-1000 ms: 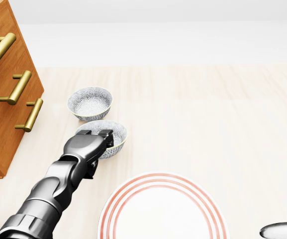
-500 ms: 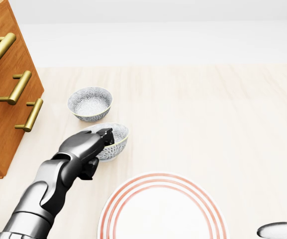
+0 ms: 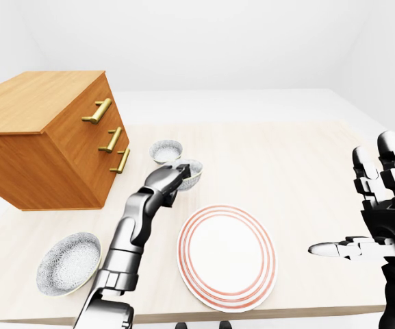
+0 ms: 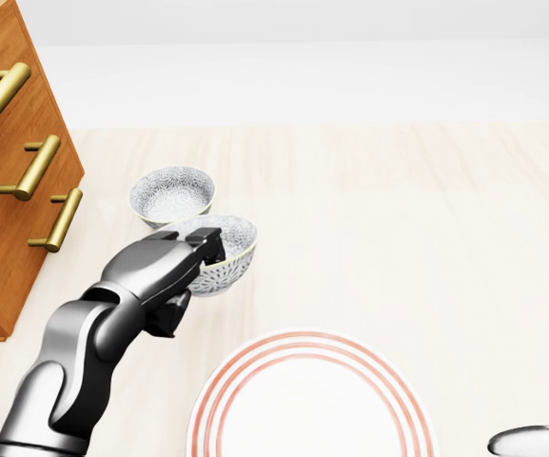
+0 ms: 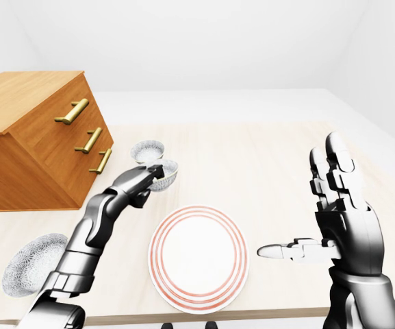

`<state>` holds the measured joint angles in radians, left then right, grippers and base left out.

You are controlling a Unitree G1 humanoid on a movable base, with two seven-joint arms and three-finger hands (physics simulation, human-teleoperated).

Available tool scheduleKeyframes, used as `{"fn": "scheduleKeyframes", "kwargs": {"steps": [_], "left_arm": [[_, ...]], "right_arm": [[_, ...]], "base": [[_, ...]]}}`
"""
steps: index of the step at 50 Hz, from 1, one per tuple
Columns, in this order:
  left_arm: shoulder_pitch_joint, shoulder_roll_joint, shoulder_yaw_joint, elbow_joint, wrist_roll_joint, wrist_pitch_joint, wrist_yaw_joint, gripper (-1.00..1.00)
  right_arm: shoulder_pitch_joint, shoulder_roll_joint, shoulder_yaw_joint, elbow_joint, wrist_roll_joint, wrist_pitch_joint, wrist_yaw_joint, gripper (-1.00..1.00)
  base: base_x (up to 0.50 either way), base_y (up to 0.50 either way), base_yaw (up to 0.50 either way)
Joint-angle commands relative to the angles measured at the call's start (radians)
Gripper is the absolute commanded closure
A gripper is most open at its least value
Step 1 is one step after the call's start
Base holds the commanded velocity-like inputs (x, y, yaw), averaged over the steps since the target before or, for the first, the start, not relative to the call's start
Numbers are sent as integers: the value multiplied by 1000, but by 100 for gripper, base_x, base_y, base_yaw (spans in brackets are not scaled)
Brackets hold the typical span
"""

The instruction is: Put the bowl in the middle on the plate.

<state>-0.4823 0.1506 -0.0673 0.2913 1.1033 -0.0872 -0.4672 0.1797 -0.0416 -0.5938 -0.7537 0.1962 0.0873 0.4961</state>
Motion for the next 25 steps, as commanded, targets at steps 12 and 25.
{"fn": "scheduleKeyframes", "kwargs": {"steps": [12,25], "left_arm": [[170,-46,12,-457,94,0,-187,100],[246,-88,-18,-672,88,0,-231,100]], "right_arm": [[0,1,-1,-9,0,0,0,-100],[4,4,5,12,-9,0,8,-100]], "base": [[0,0,0],[0,0,0]]}}
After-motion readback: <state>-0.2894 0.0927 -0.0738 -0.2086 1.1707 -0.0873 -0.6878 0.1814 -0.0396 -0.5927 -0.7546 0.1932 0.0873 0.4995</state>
